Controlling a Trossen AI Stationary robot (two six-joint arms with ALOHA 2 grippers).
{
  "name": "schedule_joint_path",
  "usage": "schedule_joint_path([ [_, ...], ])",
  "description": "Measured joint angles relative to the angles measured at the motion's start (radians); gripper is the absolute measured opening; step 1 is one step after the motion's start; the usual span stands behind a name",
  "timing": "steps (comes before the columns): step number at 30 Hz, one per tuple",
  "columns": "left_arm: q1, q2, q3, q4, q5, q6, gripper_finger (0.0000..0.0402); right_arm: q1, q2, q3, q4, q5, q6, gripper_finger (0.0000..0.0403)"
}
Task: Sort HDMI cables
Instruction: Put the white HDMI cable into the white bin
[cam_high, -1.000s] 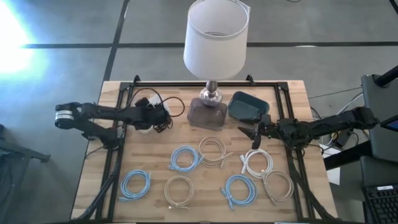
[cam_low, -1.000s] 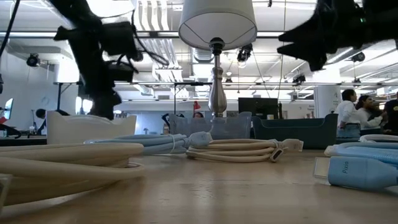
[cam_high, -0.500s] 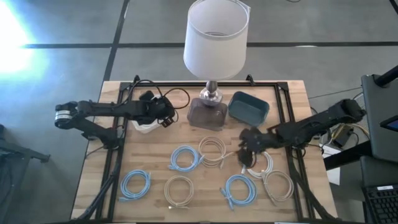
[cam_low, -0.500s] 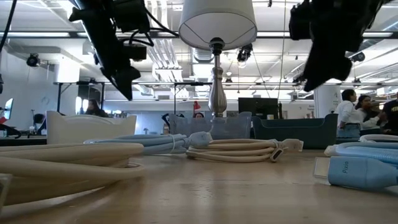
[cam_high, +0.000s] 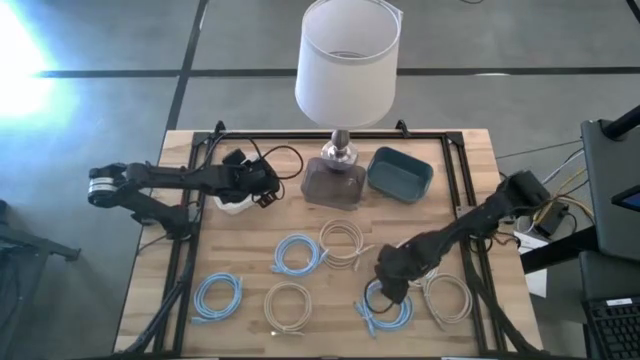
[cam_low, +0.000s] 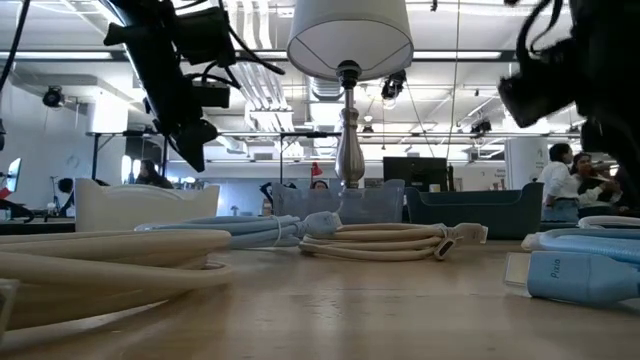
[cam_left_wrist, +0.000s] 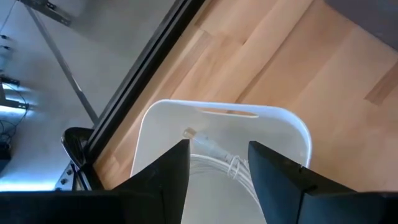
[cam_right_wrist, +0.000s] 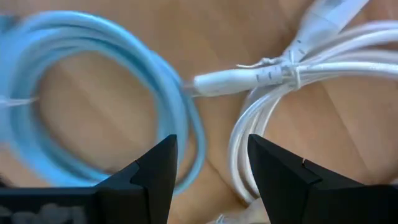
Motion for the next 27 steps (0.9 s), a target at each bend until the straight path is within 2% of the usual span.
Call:
schedule_joint_path([
  [11,0.0,0.0,0.0,0.045,0.003,0.001,0.0167,0.005,0.101,-0.003,-0.026,0.022,0.018,0.0192],
  [19,0.001,0.0,0.0,0.058,0.023,0.002,0.0167,0.005,0.081,-0.003,-0.05,0.032,0.036,0.0192],
  [23,0.001,0.0,0.0,0.06,0.026,0.002,0.0167,0.005,0.067,0.003,-0.071,0.081,0.015,0.0192],
  [27,0.001,0.0,0.0,0.063,0.026,0.002,0.0167,0.005,0.066,0.002,-0.119,0.085,0.016,0.0192],
])
